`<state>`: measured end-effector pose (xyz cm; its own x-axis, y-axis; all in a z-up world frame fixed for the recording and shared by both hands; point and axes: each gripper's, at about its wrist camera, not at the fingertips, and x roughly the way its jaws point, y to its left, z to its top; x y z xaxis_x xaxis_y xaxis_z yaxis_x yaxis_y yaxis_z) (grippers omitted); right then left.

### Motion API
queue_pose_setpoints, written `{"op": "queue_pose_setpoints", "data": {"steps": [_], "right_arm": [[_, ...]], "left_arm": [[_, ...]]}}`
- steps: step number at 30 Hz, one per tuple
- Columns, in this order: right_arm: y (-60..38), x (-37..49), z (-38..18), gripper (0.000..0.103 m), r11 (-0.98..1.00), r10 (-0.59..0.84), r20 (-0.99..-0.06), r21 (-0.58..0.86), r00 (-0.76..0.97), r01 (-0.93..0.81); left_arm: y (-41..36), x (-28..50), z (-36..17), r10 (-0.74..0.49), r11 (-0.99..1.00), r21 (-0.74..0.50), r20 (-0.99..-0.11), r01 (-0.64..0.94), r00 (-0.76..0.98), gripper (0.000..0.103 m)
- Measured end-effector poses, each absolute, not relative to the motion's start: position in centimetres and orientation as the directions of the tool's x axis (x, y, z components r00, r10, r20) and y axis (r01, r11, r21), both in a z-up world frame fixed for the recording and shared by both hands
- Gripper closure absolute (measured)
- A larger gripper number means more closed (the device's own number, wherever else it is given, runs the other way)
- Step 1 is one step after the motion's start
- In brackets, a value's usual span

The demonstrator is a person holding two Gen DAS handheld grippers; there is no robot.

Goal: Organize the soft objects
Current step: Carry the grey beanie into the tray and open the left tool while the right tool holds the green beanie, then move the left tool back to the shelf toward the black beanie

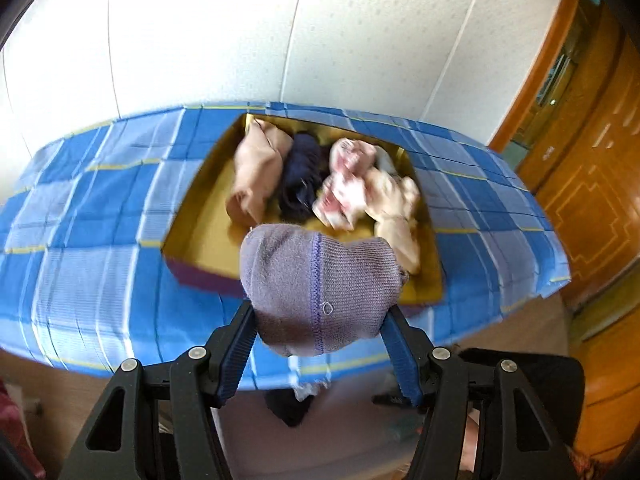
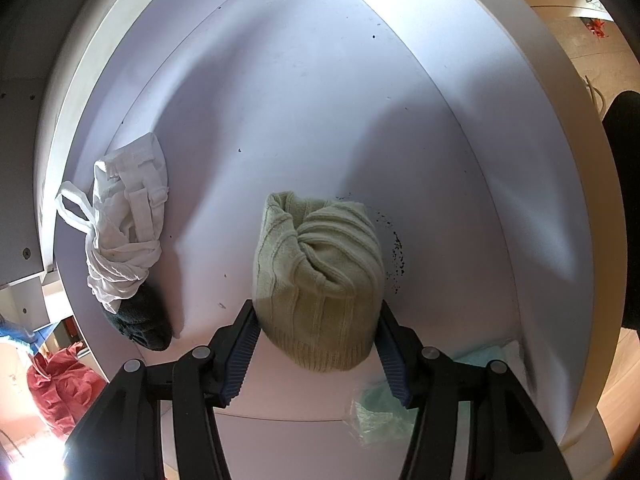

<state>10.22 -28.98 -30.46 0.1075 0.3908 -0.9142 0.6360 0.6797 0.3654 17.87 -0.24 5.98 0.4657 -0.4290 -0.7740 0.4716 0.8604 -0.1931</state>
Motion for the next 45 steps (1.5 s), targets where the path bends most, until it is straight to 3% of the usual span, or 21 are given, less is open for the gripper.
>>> {"op": "queue_pose_setpoints", "data": {"steps": [12, 24, 28, 41, 45], "right_arm": [[-28.9, 9.8, -30.7, 0.046, 0.672, 0.398, -0.911, 0.369, 0.107, 0.642], [-28.8, 9.6, -30.9, 0.046, 0.665, 0.405, -0.908, 0.374, 0.109, 0.647], [-28.8, 9.6, -31.0, 0.046, 0.666, 0.405, -0.908, 0.375, 0.109, 0.646], [-28.9, 9.5, -31.0, 0.046, 0.665, 0.405, -0.908, 0.375, 0.110, 0.646], [-28.9, 9.5, -30.9, 0.046, 0.665, 0.405, -0.908, 0.375, 0.109, 0.646]], "left_arm": [[-1.8, 26.8, 2.1, -0.268, 0.931, -0.130, -0.877, 0.341, 0.398, 0.040], [-1.8, 30.4, -0.2, -0.132, 0.963, -0.024, -0.911, 0.269, 0.391, 0.039], [-1.8, 30.3, -0.2, -0.124, 0.965, -0.012, -0.902, 0.263, 0.415, 0.033], [-0.6, 28.3, 2.3, -0.158, 0.961, -0.010, -0.839, 0.276, 0.521, 0.033], [0.3, 26.9, 2.8, -0.229, 0.951, -0.065, -0.807, 0.303, 0.544, 0.033]]}}
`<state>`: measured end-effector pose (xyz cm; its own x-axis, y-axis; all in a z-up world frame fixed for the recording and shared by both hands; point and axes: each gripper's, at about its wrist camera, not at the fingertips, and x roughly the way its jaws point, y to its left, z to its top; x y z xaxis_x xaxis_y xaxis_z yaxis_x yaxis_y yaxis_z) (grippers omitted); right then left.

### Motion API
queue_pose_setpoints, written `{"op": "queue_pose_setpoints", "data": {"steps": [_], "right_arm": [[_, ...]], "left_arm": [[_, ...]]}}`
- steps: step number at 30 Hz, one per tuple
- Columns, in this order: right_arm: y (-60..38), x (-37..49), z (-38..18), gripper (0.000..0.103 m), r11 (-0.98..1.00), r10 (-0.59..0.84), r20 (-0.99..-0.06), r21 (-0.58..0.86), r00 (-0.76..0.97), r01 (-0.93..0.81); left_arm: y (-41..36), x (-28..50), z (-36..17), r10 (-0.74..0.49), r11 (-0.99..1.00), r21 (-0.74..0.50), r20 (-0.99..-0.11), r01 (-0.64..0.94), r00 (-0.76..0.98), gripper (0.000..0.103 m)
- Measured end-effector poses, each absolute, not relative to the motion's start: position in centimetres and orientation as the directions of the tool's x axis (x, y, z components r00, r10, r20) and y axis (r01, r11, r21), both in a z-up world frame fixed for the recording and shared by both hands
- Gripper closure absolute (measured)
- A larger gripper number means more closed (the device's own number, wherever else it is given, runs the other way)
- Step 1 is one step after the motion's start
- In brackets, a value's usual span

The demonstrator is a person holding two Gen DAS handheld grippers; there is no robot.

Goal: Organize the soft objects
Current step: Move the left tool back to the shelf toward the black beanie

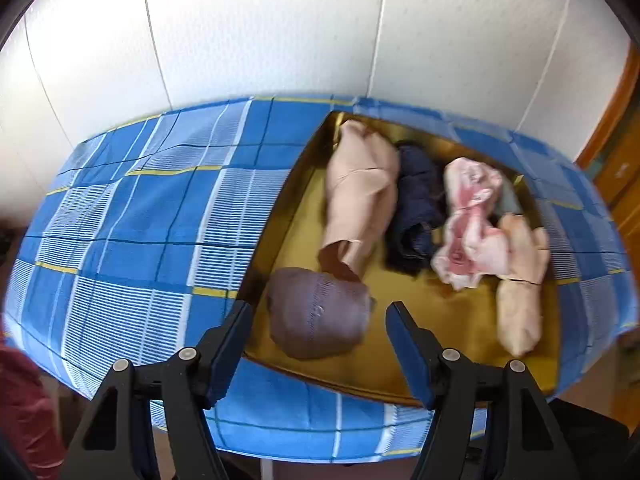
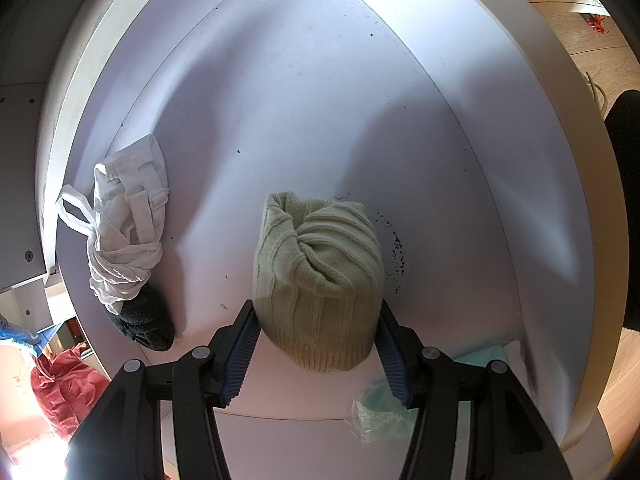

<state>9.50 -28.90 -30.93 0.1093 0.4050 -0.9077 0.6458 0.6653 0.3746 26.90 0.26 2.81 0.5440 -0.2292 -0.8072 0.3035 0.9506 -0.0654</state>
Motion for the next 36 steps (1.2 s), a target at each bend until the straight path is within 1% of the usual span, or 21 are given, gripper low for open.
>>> {"op": "queue_pose_setpoints", "data": {"steps": [3, 8, 12, 15, 16, 19, 24, 27, 32, 34, 36], "right_arm": [[-28.9, 9.5, -30.9, 0.046, 0.666, 0.404, -0.908, 0.374, 0.109, 0.645], [-28.9, 9.5, -31.0, 0.046, 0.666, 0.404, -0.908, 0.374, 0.109, 0.646], [-29.0, 9.4, -31.0, 0.046, 0.667, 0.403, -0.909, 0.373, 0.109, 0.645], [-29.0, 9.4, -30.9, 0.046, 0.667, 0.403, -0.909, 0.374, 0.109, 0.645], [-29.0, 9.4, -30.9, 0.046, 0.666, 0.403, -0.908, 0.374, 0.110, 0.645], [-29.0, 9.4, -30.9, 0.046, 0.667, 0.403, -0.909, 0.373, 0.109, 0.645], [-29.1, 9.4, -30.9, 0.046, 0.667, 0.402, -0.909, 0.373, 0.109, 0.645], [-29.1, 9.4, -30.9, 0.046, 0.667, 0.403, -0.909, 0.373, 0.109, 0.644], [-29.2, 9.4, -30.8, 0.046, 0.668, 0.402, -0.909, 0.373, 0.109, 0.644], [-29.2, 9.4, -30.8, 0.046, 0.669, 0.402, -0.909, 0.373, 0.109, 0.643], [-29.2, 9.4, -30.8, 0.046, 0.669, 0.402, -0.909, 0.373, 0.109, 0.643]], "left_arm": [[0.7, 25.1, 3.1, -0.277, 0.938, -0.092, -0.777, 0.334, 0.565, 0.033], [0.7, 21.5, 3.2, -0.322, 0.914, -0.075, -0.733, 0.399, 0.600, 0.030], [0.5, 18.5, 2.4, -0.380, 0.885, -0.098, -0.718, 0.455, 0.583, 0.025], [0.1, 16.2, 1.2, -0.416, 0.859, -0.112, -0.721, 0.499, 0.554, 0.022], [-0.1, 15.6, 0.6, -0.424, 0.851, -0.114, -0.726, 0.513, 0.542, 0.021], [-1.2, 13.5, -1.8, -0.431, 0.821, -0.103, -0.756, 0.561, 0.492, 0.019], [-2.9, 11.5, -7.2, -0.376, 0.798, -0.080, -0.840, 0.597, 0.391, 0.019], [-3.6, 10.9, -10.4, -0.343, 0.791, -0.088, -0.883, 0.605, 0.320, 0.019], [-4.1, 10.1, -14.5, -0.288, 0.795, -0.082, -0.923, 0.601, 0.256, 0.019], [-3.9, 10.3, -16.1, -0.270, 0.809, -0.091, -0.935, 0.581, 0.230, 0.015], [-3.9, 10.5, -17.6, -0.248, 0.822, -0.091, -0.946, 0.562, 0.208, 0.014]]}}
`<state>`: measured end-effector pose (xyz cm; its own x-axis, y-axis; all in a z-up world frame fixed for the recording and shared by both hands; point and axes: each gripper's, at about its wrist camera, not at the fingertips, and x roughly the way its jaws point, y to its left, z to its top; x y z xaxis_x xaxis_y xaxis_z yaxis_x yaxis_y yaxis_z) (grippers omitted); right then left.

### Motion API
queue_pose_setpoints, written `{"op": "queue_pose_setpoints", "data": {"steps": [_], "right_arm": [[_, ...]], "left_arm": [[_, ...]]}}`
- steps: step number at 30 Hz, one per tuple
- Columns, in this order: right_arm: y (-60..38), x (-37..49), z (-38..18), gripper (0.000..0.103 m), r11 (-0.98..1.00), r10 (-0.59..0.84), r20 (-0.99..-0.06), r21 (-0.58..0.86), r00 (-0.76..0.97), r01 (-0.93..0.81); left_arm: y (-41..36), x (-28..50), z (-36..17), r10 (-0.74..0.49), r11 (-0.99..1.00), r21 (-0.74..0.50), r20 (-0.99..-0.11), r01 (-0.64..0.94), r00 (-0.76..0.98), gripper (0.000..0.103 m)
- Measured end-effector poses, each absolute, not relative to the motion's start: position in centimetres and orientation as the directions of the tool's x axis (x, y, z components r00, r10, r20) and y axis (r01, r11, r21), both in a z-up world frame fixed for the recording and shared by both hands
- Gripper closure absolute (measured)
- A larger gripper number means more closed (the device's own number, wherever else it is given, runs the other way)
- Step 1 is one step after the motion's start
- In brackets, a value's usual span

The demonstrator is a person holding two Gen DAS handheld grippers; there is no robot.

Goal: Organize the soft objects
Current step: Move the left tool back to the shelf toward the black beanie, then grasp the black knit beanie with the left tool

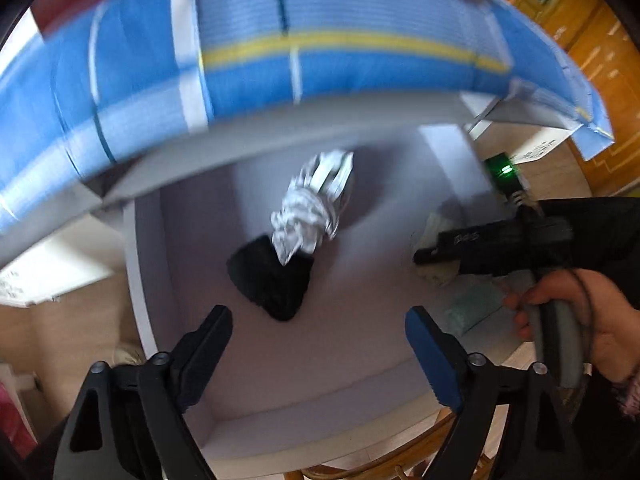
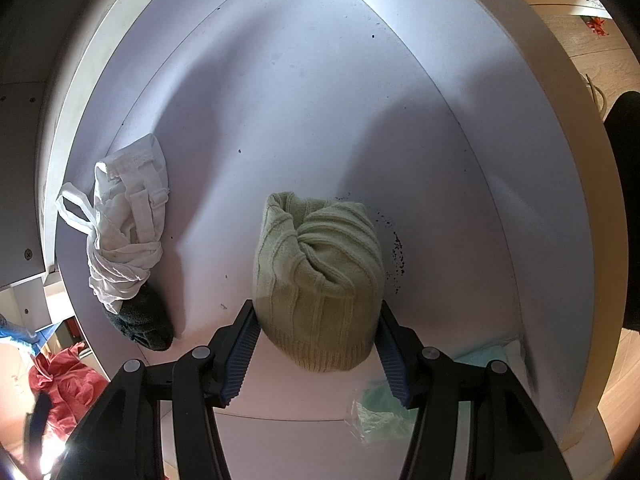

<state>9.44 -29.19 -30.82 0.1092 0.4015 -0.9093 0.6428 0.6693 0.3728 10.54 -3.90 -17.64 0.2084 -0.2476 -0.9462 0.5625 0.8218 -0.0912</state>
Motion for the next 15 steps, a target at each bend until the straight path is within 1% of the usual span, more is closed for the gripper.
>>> {"op": "queue_pose_setpoints", "data": {"steps": [6, 8, 12, 15], "right_arm": [[-29.2, 9.5, -30.7, 0.046, 0.674, 0.399, -0.910, 0.373, 0.110, 0.638], [-29.3, 9.6, -30.7, 0.046, 0.677, 0.398, -0.911, 0.373, 0.110, 0.634], [-29.2, 9.4, -30.6, 0.046, 0.684, 0.395, -0.912, 0.373, 0.111, 0.627], [-29.2, 9.4, -30.6, 0.046, 0.685, 0.395, -0.912, 0.373, 0.110, 0.626]], "left_arm": [[-3.6, 11.9, -21.5, -0.166, 0.855, -0.053, -0.971, 0.516, 0.174, 0.012], [-3.5, 12.6, -22.5, -0.153, 0.867, -0.052, -0.974, 0.496, 0.164, 0.012], [-3.6, 14.6, -24.7, -0.164, 0.896, -0.097, -0.979, 0.434, 0.119, 0.011], [-4.0, 15.3, -26.0, -0.129, 0.895, -0.060, -0.983, 0.442, 0.129, 0.010]]}}
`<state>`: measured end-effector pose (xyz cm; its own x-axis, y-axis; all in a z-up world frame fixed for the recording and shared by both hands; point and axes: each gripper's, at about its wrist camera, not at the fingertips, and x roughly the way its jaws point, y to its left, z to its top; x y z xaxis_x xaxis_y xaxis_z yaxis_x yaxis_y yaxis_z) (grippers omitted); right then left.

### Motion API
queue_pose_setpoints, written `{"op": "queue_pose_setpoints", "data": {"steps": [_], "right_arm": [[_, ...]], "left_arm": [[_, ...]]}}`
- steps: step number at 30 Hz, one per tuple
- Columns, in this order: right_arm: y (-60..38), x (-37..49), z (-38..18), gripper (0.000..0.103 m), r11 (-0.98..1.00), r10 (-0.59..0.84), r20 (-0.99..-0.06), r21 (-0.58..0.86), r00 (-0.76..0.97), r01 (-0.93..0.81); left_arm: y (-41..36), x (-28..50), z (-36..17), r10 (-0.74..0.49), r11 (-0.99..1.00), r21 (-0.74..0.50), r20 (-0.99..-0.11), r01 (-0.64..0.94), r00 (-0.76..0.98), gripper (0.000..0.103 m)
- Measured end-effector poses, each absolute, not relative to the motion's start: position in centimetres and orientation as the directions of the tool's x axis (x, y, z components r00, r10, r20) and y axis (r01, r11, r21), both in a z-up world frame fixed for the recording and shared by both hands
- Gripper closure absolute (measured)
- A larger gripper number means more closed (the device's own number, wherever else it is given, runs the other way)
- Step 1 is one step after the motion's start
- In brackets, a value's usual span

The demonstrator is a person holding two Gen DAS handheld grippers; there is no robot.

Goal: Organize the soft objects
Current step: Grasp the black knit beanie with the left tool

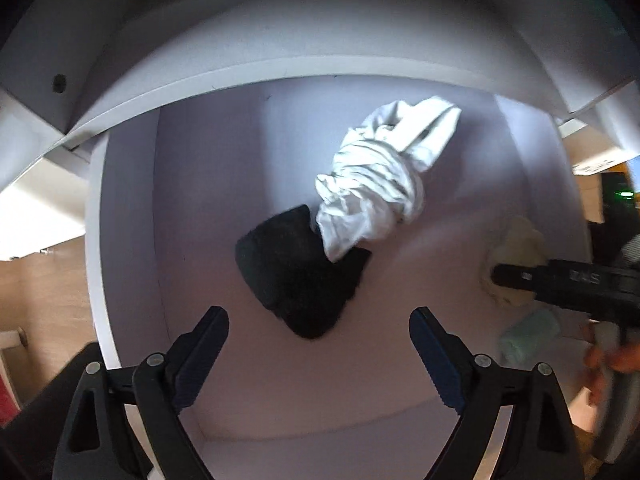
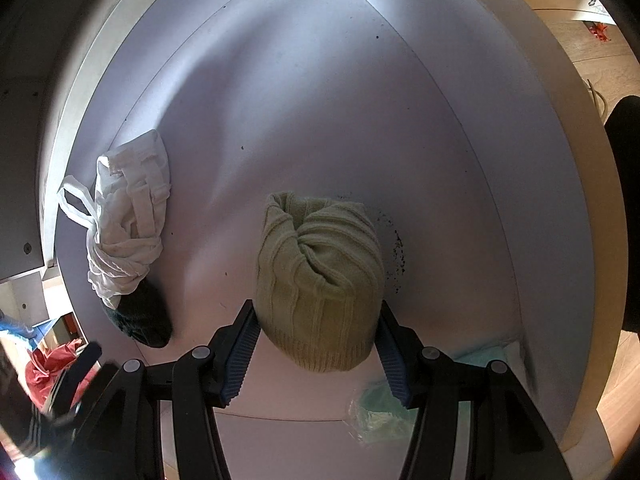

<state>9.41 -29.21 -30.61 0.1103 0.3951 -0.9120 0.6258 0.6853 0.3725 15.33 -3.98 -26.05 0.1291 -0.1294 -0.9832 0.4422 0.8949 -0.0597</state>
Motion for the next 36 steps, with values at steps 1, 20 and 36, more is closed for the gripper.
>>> {"op": "queue_pose_setpoints", "data": {"steps": [1, 20, 36], "right_arm": [[-29.2, 9.4, -30.6, 0.046, 0.685, 0.395, -0.912, 0.372, 0.109, 0.626], [-28.2, 9.3, -30.3, 0.046, 0.710, 0.369, -0.923, 0.353, 0.105, 0.609], [-27.5, 9.0, -29.8, 0.048, 0.737, 0.356, -0.931, 0.333, 0.080, 0.588]], "left_arm": [[-4.0, 15.4, -26.4, -0.121, 0.895, -0.052, -0.984, 0.442, 0.130, 0.010], [-3.3, 16.9, -30.8, -0.156, 0.905, -0.144, -0.988, 0.400, -0.003, 0.043], [-0.3, 15.6, -31.1, -0.079, 0.945, -0.097, -0.994, 0.311, -0.070, 0.045]]}}
